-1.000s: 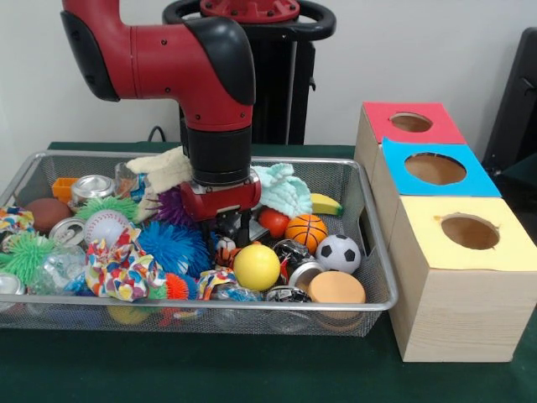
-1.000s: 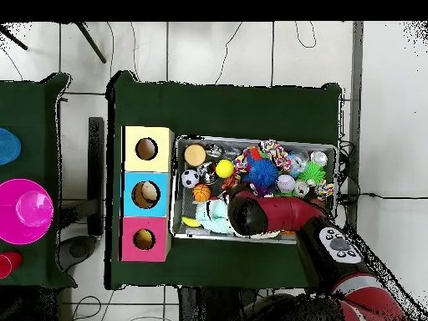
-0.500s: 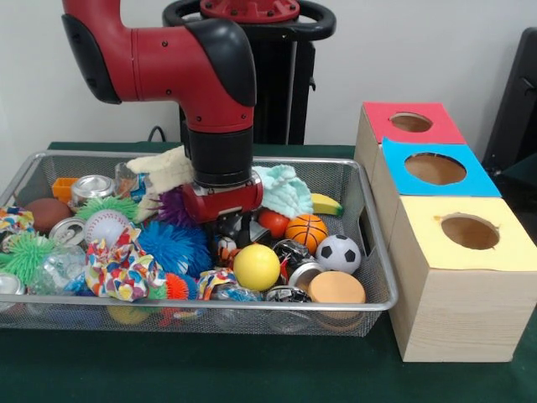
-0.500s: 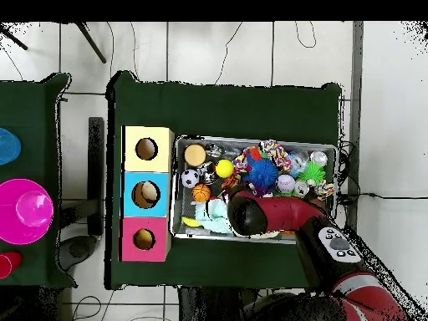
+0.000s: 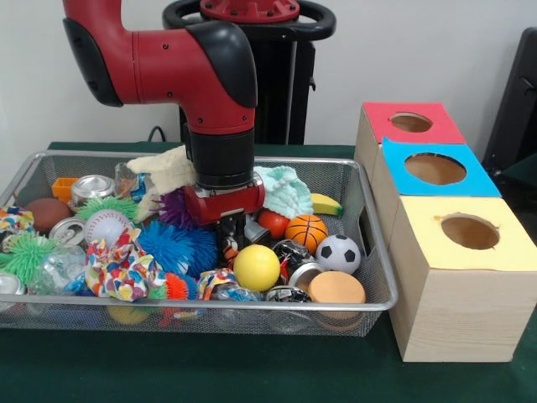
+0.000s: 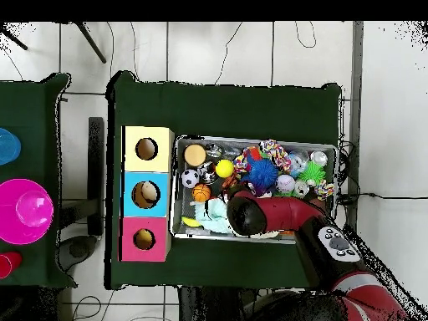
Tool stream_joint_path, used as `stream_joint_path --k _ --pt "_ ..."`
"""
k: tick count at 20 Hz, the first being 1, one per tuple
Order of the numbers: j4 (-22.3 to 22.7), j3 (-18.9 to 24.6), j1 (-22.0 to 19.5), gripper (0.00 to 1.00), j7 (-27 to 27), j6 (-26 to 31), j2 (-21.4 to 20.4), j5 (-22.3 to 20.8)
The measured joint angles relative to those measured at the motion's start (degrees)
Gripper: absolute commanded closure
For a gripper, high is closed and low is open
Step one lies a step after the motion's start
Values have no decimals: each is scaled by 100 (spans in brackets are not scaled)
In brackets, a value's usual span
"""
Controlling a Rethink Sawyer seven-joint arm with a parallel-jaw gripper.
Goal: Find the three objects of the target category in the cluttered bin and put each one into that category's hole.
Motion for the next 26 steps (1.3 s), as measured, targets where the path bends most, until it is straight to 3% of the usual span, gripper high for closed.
stream_joint_path --k 13,26 --pt "78 17 6 100 0 0 -138 67" --pt "359 36 274 100 0 591 -875 704"
